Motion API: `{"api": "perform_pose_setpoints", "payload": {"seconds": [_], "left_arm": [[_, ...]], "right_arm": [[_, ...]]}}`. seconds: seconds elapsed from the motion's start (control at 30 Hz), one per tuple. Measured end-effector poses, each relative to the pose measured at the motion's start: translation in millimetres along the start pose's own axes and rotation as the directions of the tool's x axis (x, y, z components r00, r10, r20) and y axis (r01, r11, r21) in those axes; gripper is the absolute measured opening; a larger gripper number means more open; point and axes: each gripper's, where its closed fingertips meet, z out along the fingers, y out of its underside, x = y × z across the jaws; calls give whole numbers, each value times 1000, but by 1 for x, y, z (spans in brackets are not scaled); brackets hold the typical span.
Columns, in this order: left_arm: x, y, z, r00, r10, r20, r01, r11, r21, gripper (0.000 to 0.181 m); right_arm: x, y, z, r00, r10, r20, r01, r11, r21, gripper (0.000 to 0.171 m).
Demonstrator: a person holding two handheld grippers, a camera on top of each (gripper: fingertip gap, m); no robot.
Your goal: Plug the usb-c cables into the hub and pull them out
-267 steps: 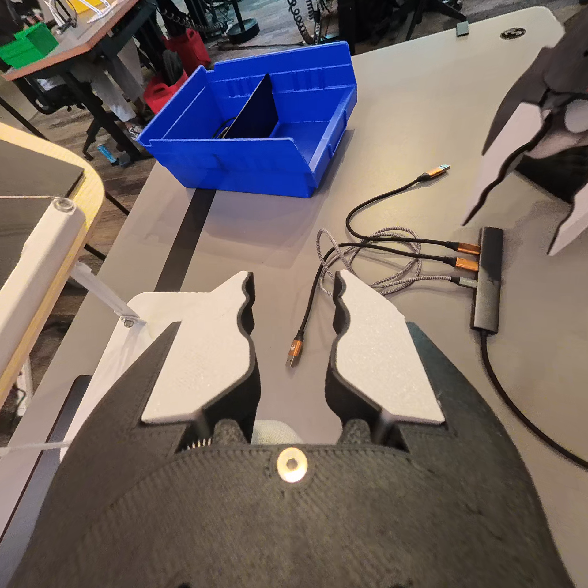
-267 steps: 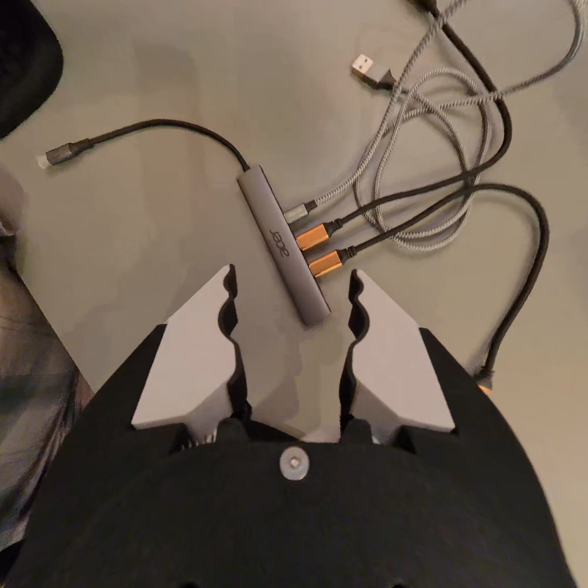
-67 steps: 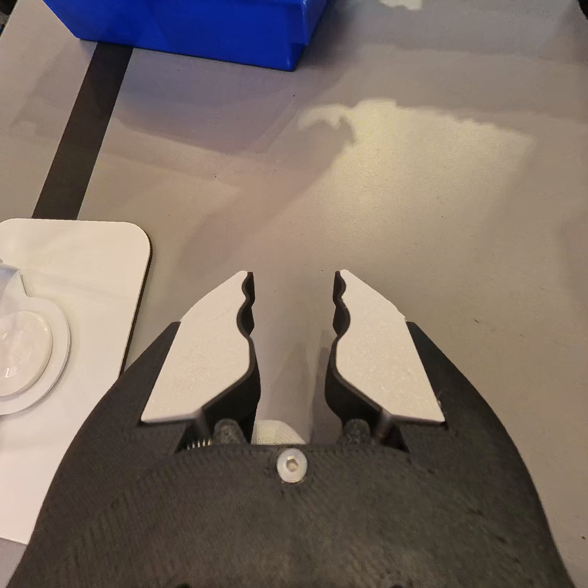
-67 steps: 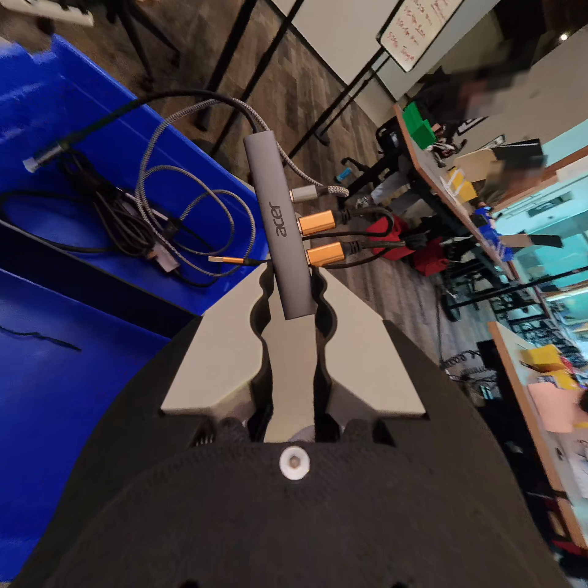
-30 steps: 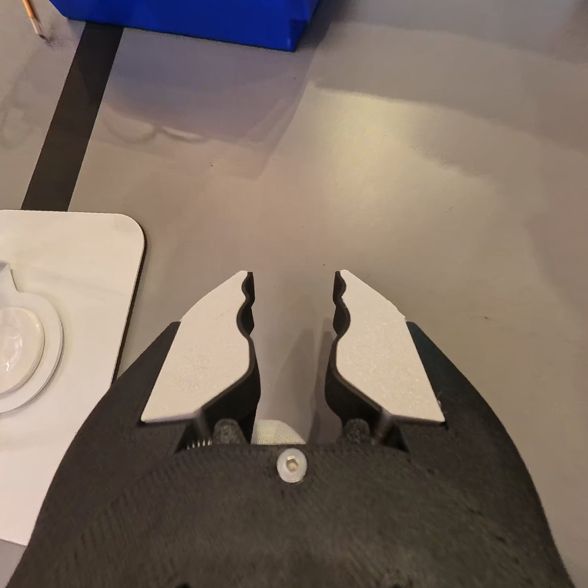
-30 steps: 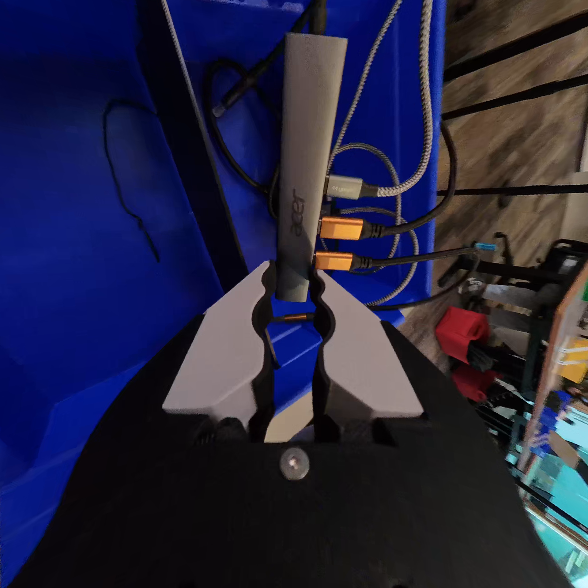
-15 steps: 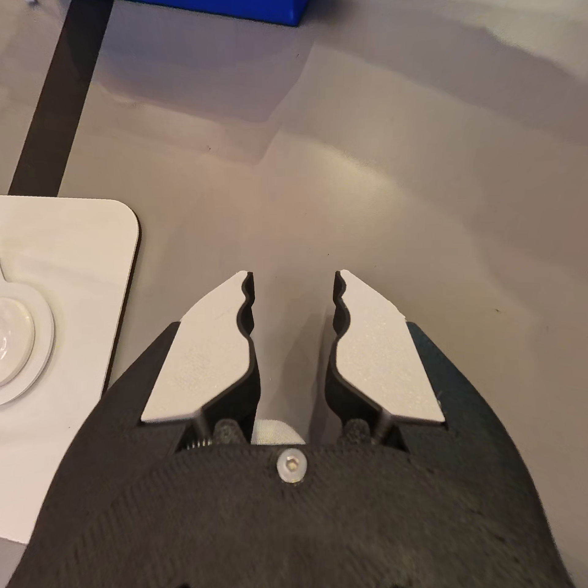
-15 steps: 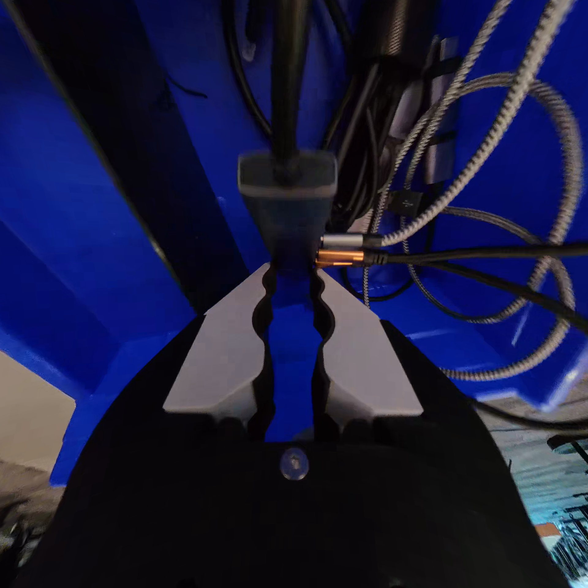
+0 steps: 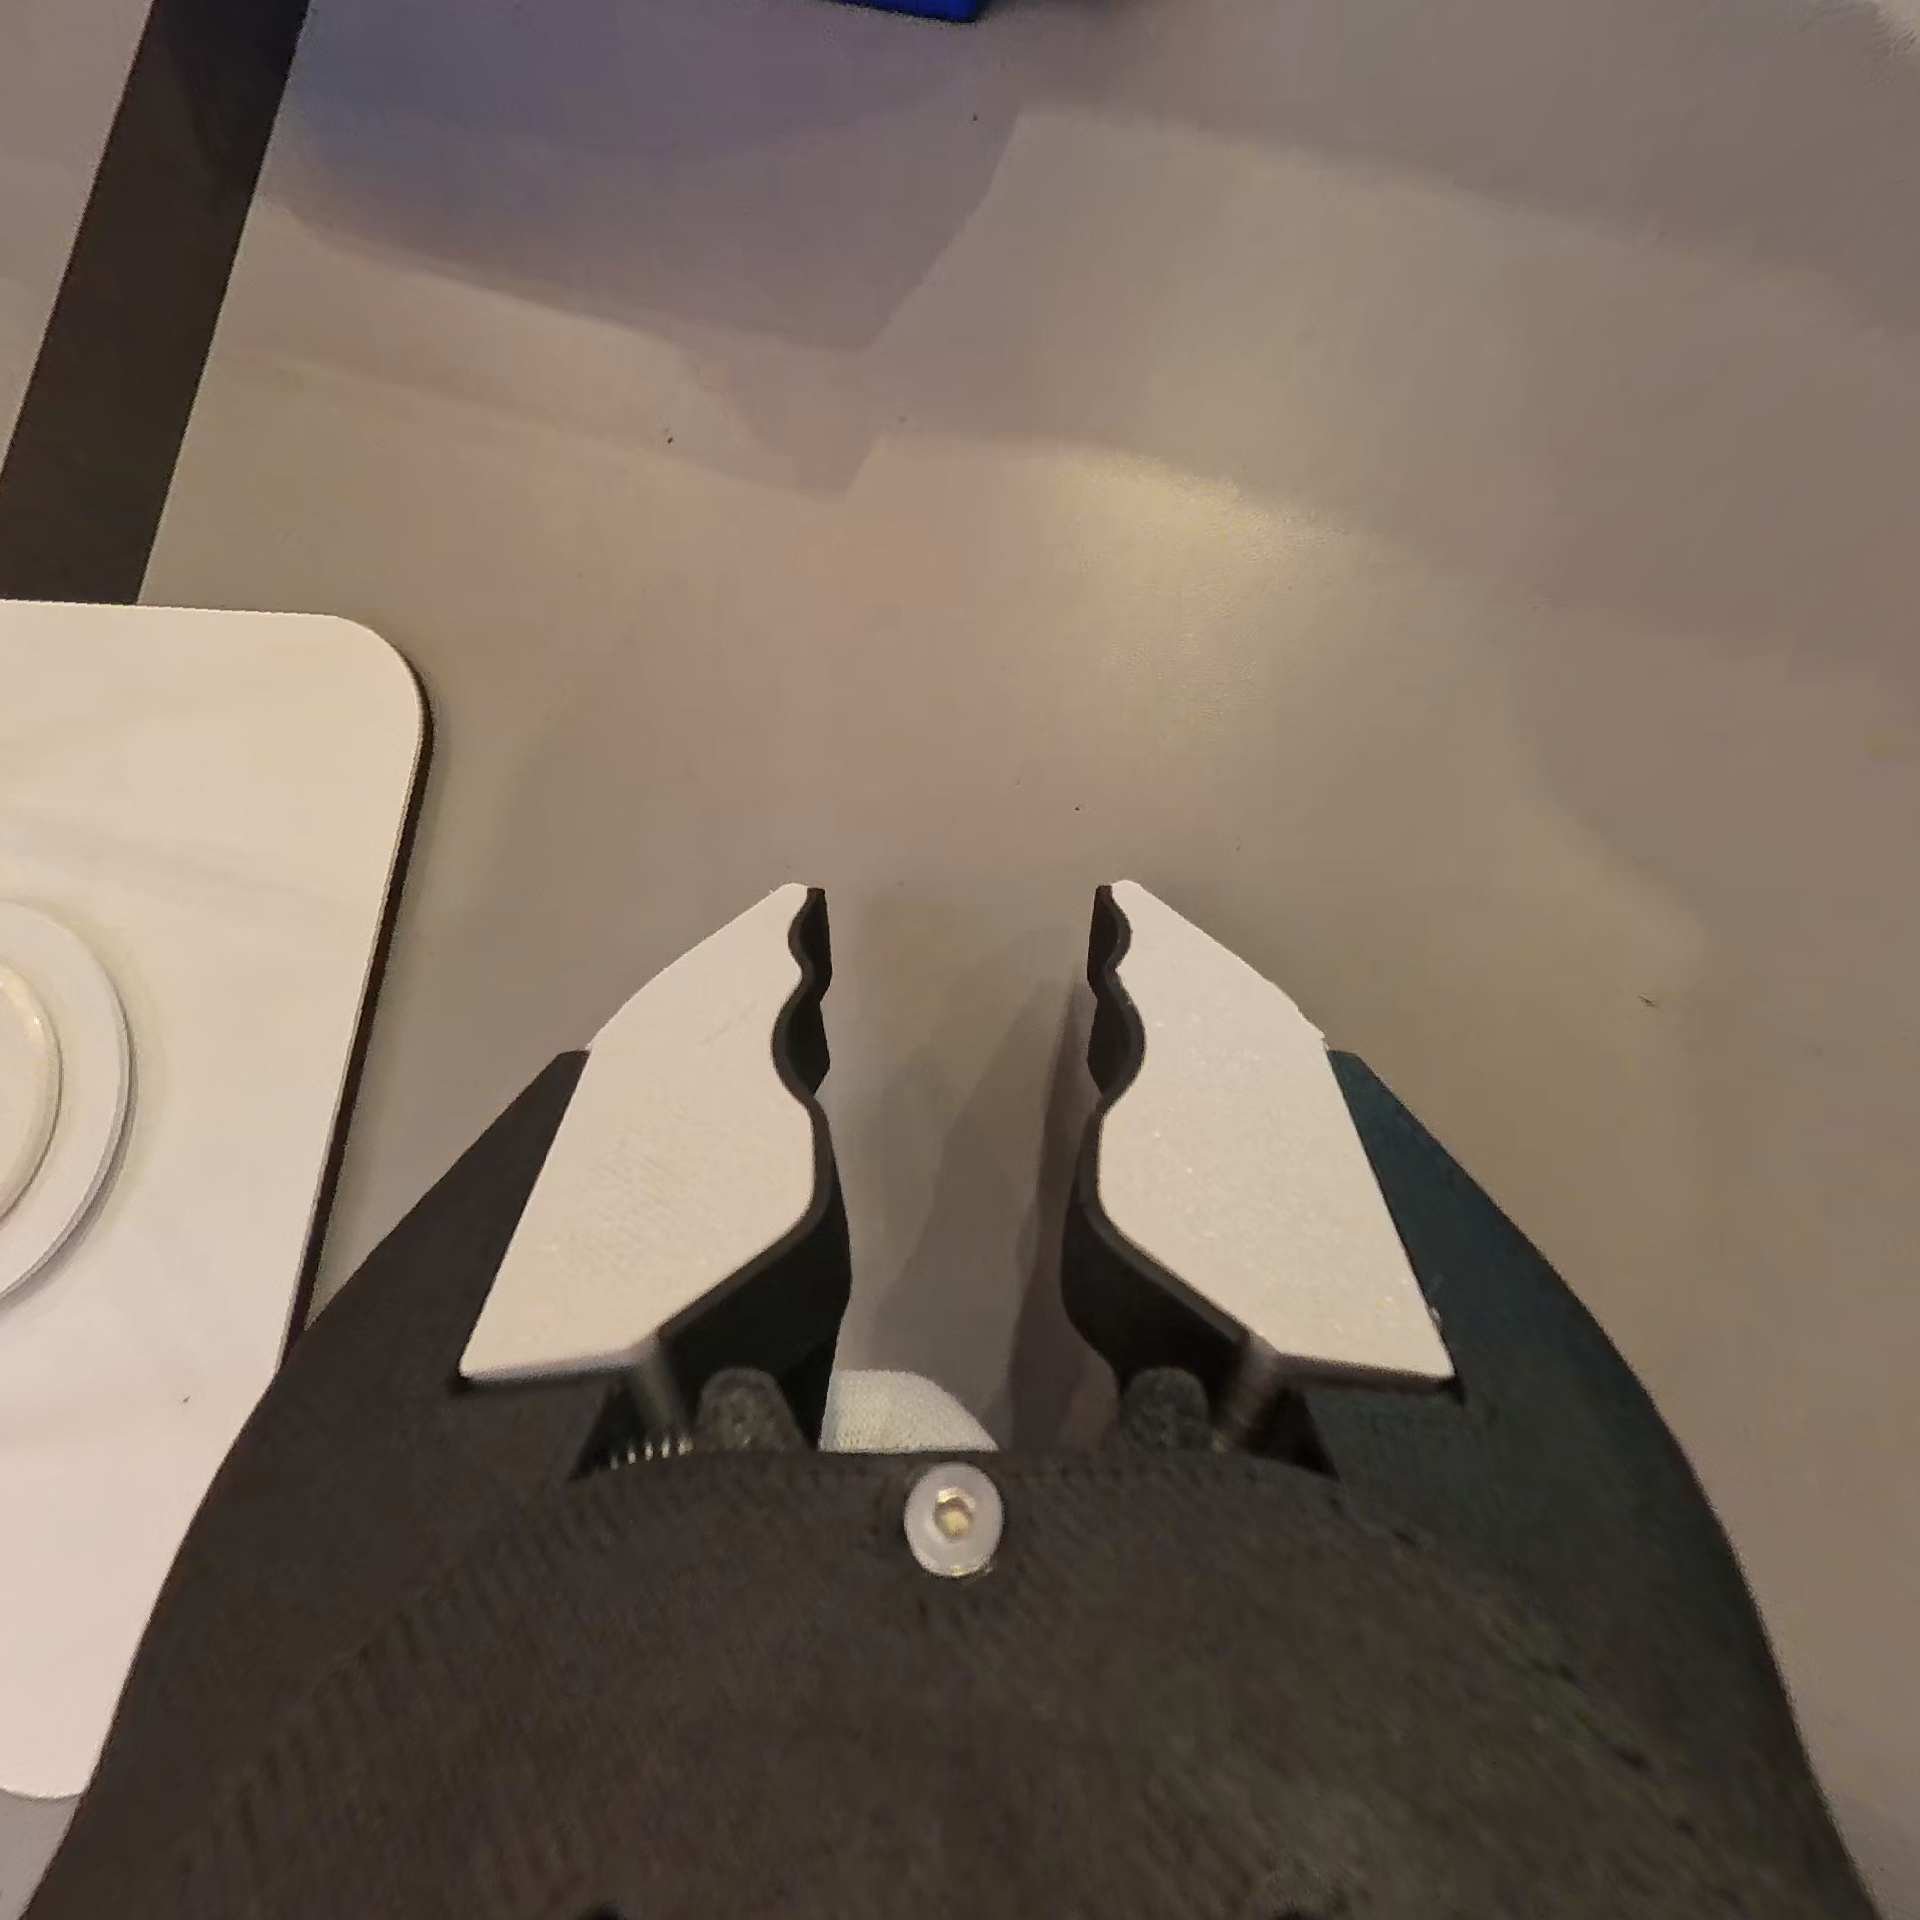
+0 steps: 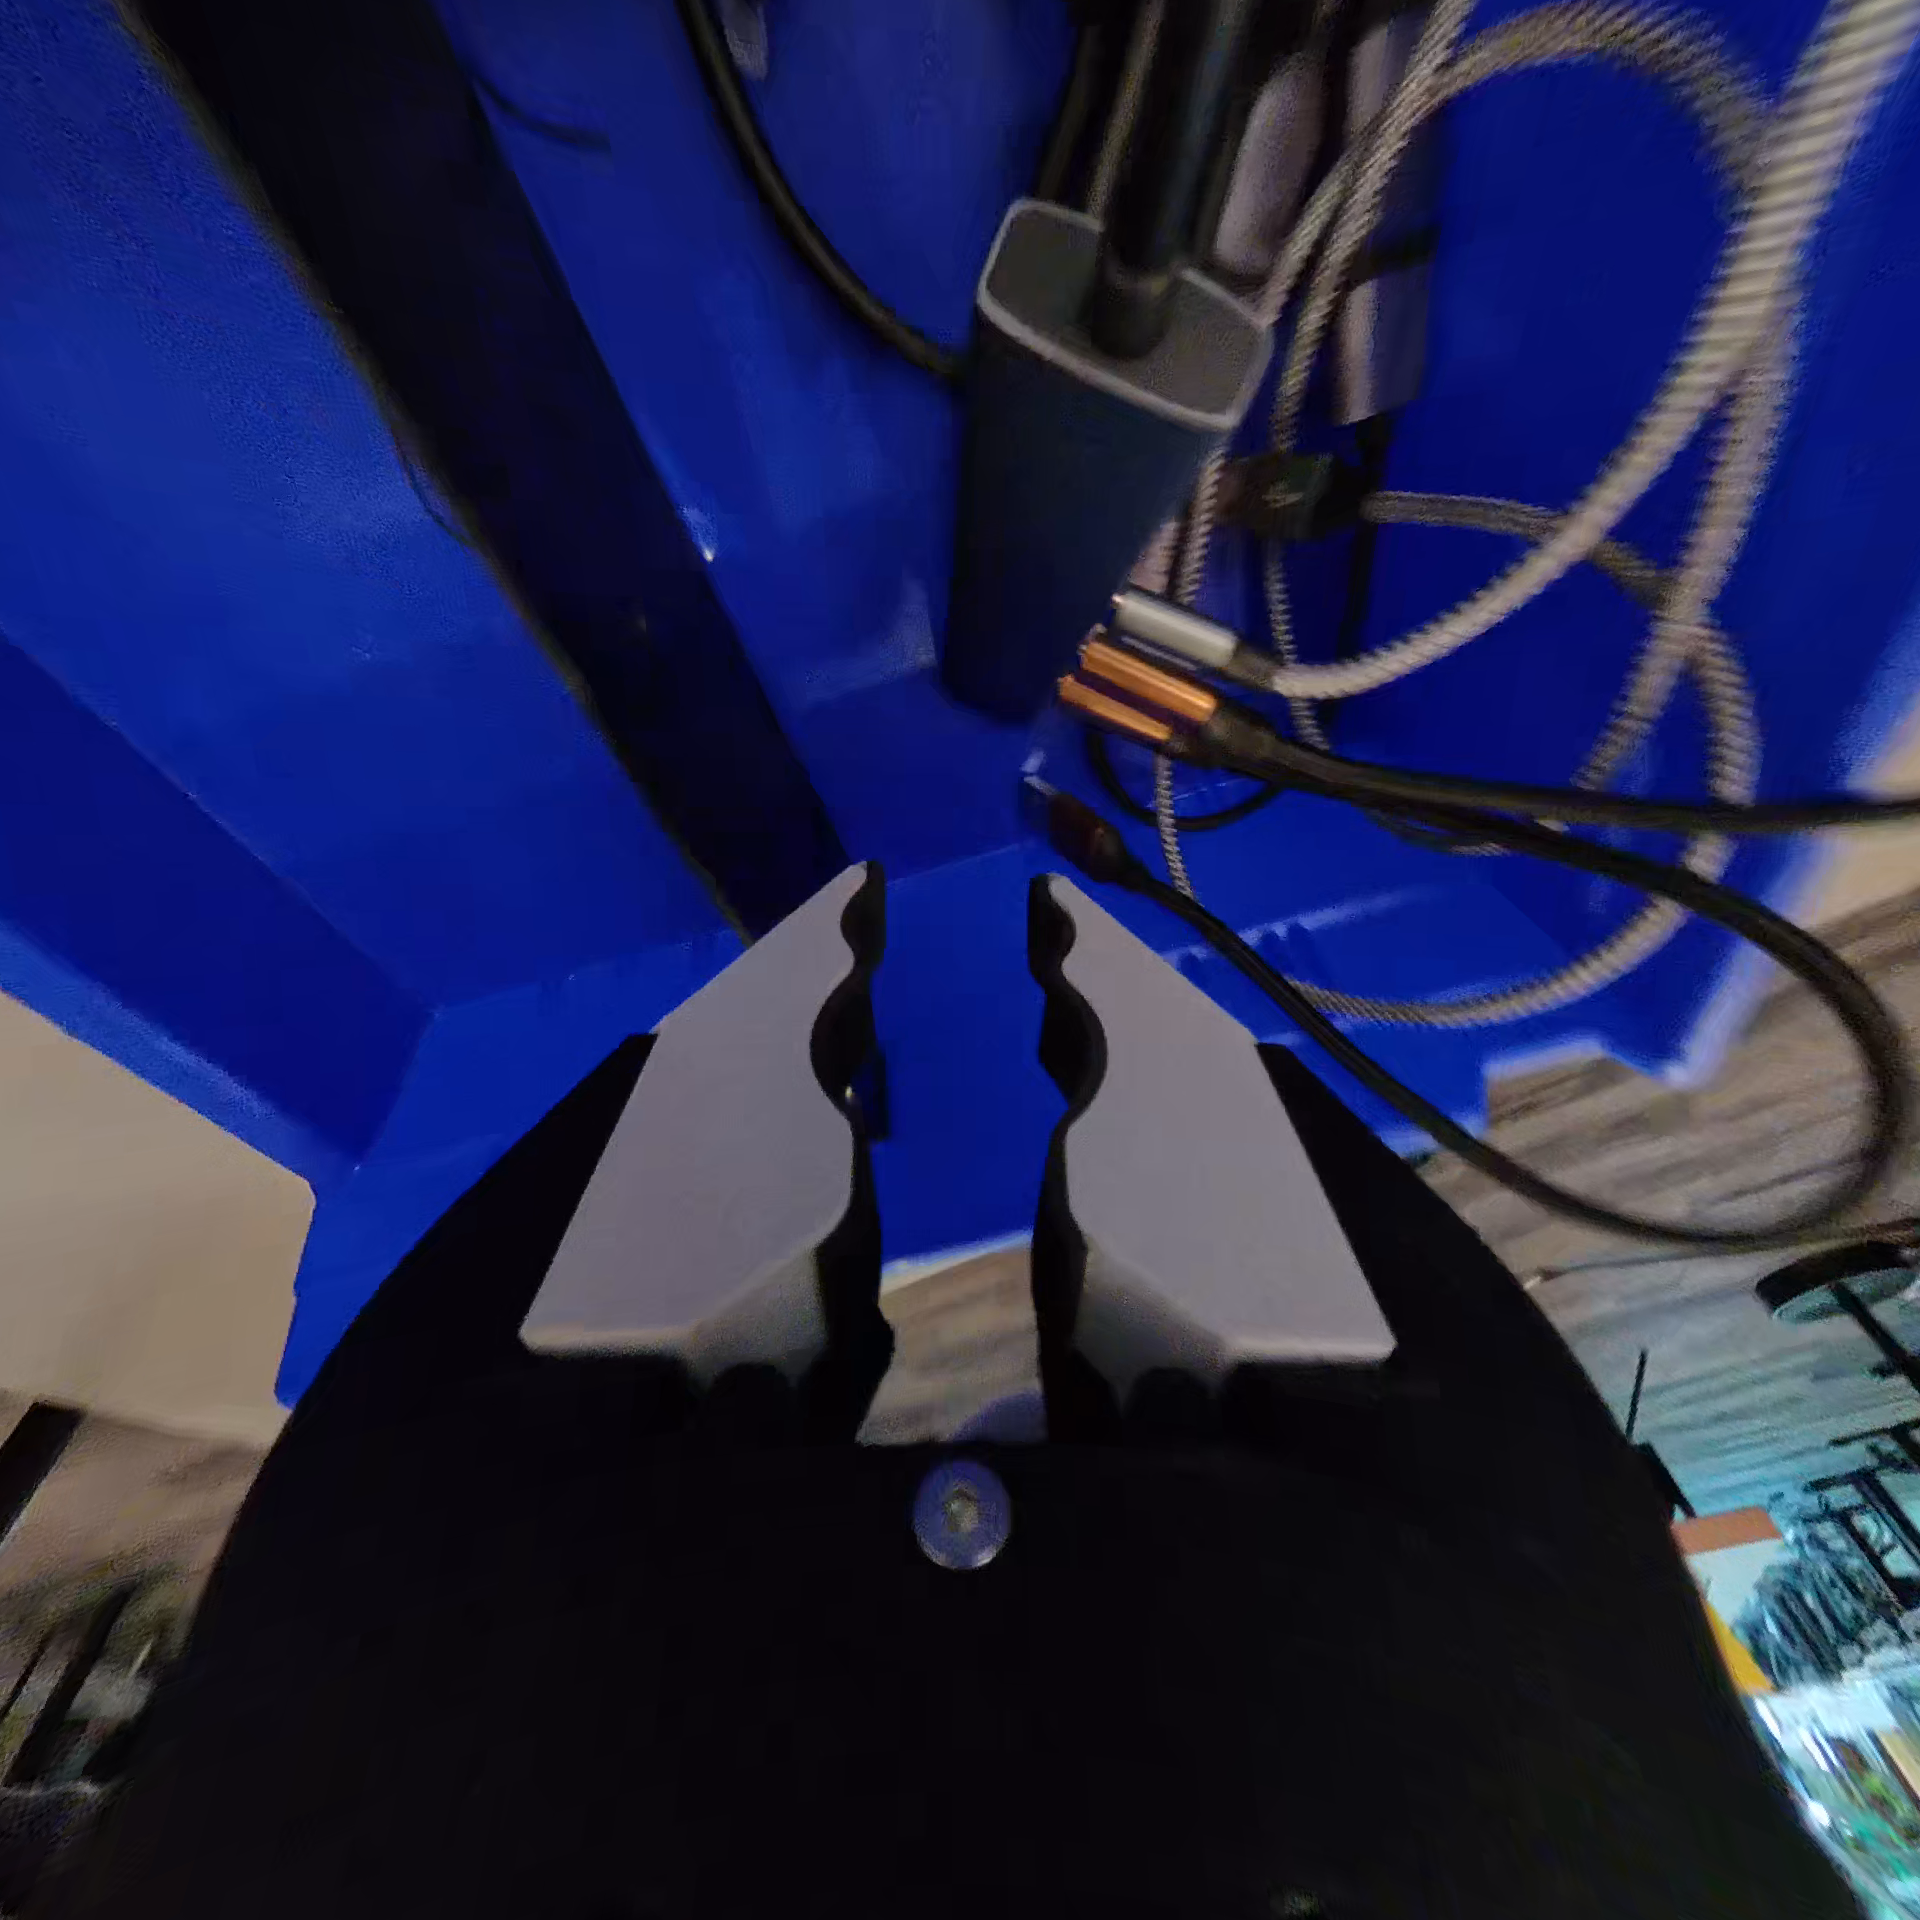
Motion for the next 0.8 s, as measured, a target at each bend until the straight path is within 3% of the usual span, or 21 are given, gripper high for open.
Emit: {"api": "perform_pose_setpoints", "payload": {"seconds": [0.13,0.2,0.33,0.53,0.7,0.8], "left_arm": [[1,-3,0,1000,6,4,-6,1000,2,48],[1,-5,-1,1000,8,3,-8,1000,6,48],[4,-6,0,1000,19,2,-19,1000,3,48],[1,-5,-2,1000,10,7,-10,1000,8,48],[1,-2,1,1000,10,4,-10,1000,-4,48],[1,-1,1,1000,10,4,-10,1000,-8,48]], "right_arm": [[7,-40,-58,991,64,-121,-14,924,382,31],[8,-57,-72,982,75,-174,20,874,486,31],[16,-77,-57,974,89,-208,30,861,508,19],[29,-88,-33,977,113,-179,-13,876,482,22],[24,-87,9,985,35,-167,23,942,334,22],[25,-92,14,989,58,-133,-8,937,349,22]]}}
